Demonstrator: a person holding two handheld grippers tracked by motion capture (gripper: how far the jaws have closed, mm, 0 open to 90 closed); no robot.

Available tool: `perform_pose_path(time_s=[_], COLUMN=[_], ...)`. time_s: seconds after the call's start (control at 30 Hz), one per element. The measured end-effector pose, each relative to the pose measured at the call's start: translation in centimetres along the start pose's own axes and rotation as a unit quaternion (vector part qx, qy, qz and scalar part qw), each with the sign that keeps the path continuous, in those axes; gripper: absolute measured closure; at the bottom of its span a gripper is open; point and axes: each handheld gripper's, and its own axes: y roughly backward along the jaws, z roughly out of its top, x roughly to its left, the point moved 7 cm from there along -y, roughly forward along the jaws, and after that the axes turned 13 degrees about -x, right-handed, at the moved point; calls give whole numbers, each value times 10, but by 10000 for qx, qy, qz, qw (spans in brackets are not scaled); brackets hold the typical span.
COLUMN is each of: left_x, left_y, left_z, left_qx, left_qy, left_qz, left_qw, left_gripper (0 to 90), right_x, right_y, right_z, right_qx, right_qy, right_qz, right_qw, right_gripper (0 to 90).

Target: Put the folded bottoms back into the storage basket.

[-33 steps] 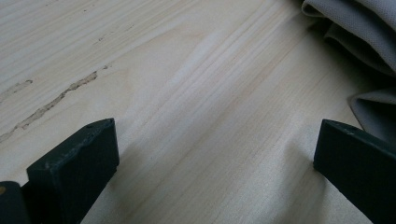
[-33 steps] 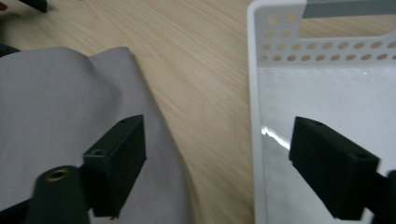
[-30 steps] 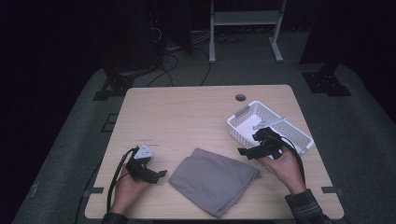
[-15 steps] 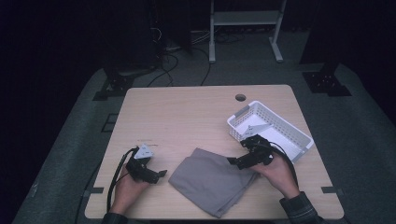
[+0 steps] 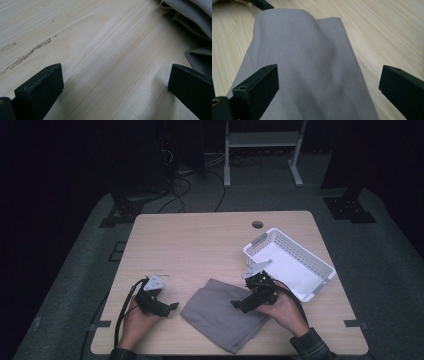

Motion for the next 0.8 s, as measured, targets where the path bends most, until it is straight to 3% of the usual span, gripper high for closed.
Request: perform_pose_path(time_s=[0.43,0.8], left_x=[0,0], left_y=[0,0], left_z=[0,0], left_qx=[1,1], left_qy=[5,5], left_qz=[-1,-2], left_qw=[10000,10000], left_gripper=[0,0], right_x=[12,25], right_y=[-17,-35], right_z=[-7,-17], right_qx=[3,226], right_qy=[59,186], right_qz=[180,284], right_qw=[9998,9992], right_gripper=[0,0])
